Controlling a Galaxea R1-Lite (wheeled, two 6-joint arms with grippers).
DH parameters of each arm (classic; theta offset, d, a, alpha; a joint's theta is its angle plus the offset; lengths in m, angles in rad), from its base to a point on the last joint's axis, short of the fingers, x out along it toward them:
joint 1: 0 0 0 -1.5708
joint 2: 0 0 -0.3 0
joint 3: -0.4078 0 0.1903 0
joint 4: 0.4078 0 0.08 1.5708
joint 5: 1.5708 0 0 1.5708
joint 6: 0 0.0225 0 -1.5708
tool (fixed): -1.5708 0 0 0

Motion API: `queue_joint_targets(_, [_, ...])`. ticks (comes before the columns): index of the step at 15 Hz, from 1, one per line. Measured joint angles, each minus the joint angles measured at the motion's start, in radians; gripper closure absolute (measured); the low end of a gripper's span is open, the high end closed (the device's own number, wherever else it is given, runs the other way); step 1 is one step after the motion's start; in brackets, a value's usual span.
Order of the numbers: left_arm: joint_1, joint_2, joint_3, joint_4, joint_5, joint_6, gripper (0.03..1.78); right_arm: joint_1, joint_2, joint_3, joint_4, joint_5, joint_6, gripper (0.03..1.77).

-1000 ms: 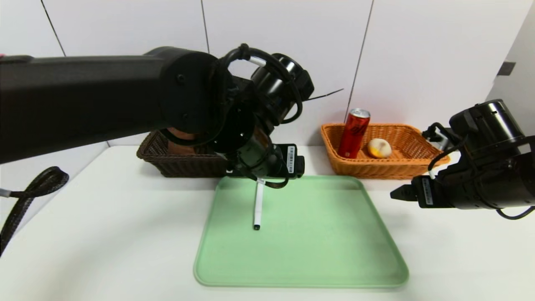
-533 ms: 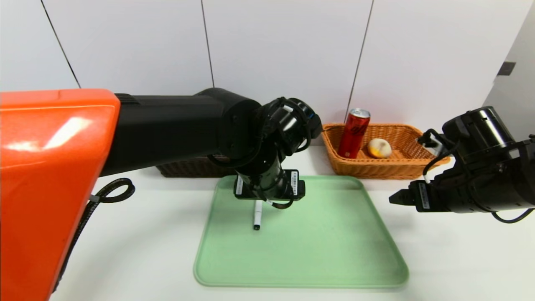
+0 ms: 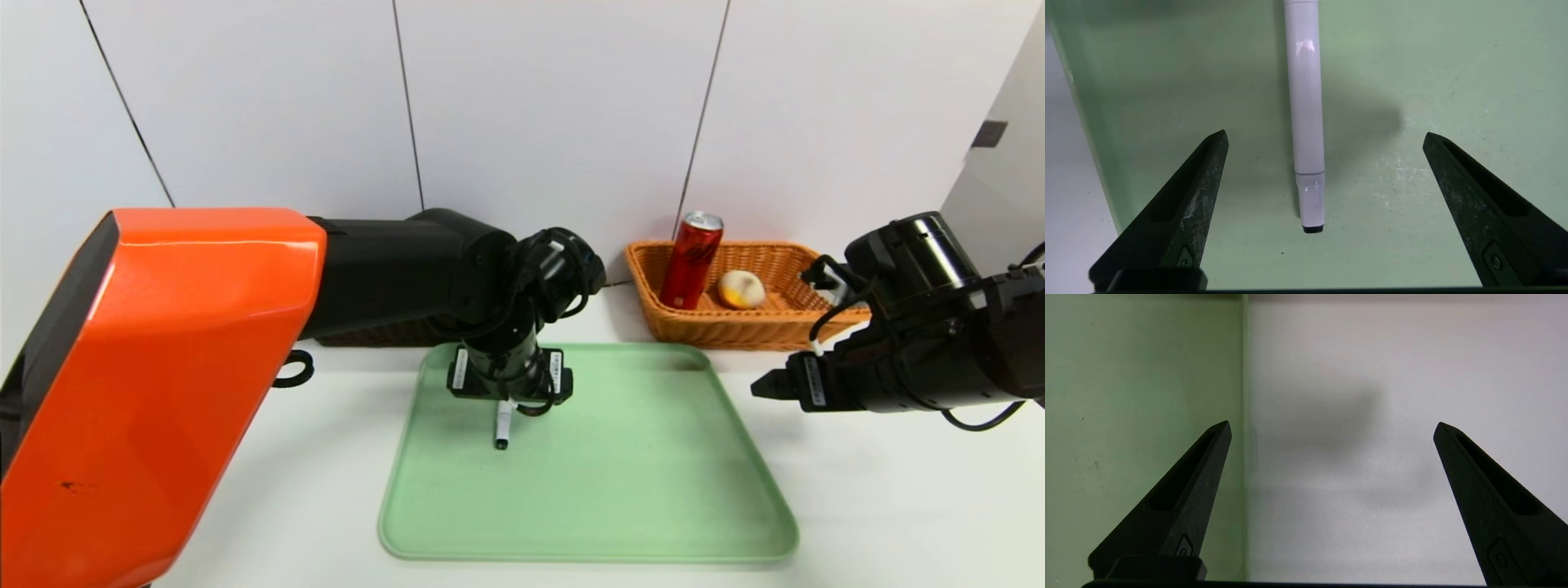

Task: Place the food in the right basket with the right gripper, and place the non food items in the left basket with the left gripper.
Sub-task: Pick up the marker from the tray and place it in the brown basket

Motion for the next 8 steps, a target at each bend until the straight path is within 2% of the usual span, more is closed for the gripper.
queue_joint_targets(8, [0.027,0.030,0.000,-0.007,0.000,0.004,0.12,0.000,0.010,-0.012,-0.003,-0.001,-0.017,0.09])
